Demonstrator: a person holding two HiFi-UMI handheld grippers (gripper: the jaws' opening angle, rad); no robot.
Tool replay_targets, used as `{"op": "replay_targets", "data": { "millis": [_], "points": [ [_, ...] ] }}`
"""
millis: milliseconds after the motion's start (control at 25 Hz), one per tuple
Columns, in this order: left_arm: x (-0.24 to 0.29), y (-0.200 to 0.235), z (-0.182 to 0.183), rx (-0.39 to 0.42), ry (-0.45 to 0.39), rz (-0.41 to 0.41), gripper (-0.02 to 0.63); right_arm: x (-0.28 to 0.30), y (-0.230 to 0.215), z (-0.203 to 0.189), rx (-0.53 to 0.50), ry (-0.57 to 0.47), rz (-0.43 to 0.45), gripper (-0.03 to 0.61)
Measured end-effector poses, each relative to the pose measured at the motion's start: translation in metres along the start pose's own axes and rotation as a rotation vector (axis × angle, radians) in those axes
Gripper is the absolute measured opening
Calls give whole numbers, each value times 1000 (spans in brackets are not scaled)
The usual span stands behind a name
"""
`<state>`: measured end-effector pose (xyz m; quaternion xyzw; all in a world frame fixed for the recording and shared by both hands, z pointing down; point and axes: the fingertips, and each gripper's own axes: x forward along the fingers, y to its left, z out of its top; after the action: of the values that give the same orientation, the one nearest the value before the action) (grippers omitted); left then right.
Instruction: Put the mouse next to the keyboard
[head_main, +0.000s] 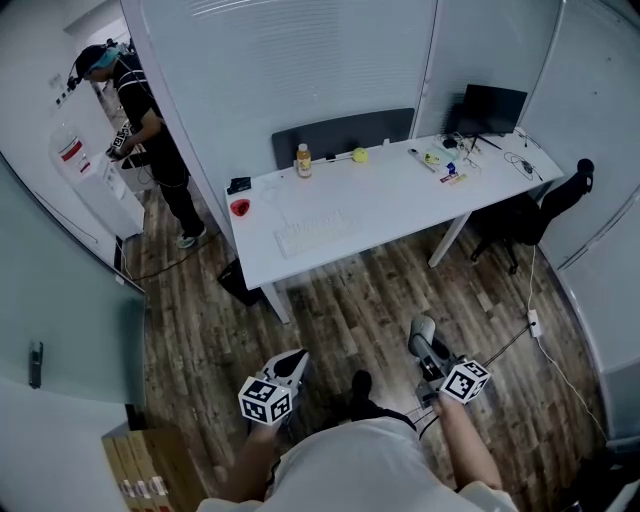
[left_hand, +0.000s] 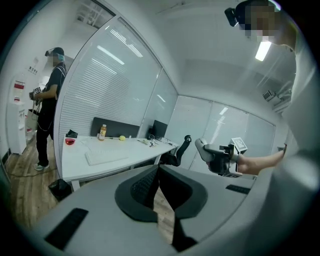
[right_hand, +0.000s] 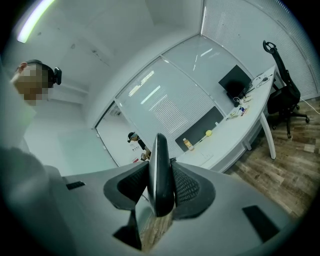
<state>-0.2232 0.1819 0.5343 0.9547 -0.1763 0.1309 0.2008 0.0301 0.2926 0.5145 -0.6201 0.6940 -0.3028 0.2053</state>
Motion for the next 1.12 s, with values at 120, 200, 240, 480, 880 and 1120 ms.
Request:
{"op": "replay_targets", "data": {
  "millis": [120,200,240,480,880,1120],
  "points": [
    [21,9,9,-4,0,10,20,17,-13,11,1,14,12,152],
    [36,13,15,-5,1,16,19,29,-23,20,0,23,20,152],
    [43,15,18,-5,0,18,18,34,-28,25,-1,27,23,152],
    [86,29,37,-10,5,38,19,66,-61,54,1,42,37,152],
    [154,45,64,-12,11,80,20,109,-116,99,7,73,66,152],
    [186,50,75,-9,10,109,18,133,-144,113,19,102,92,152]
  ]
}}
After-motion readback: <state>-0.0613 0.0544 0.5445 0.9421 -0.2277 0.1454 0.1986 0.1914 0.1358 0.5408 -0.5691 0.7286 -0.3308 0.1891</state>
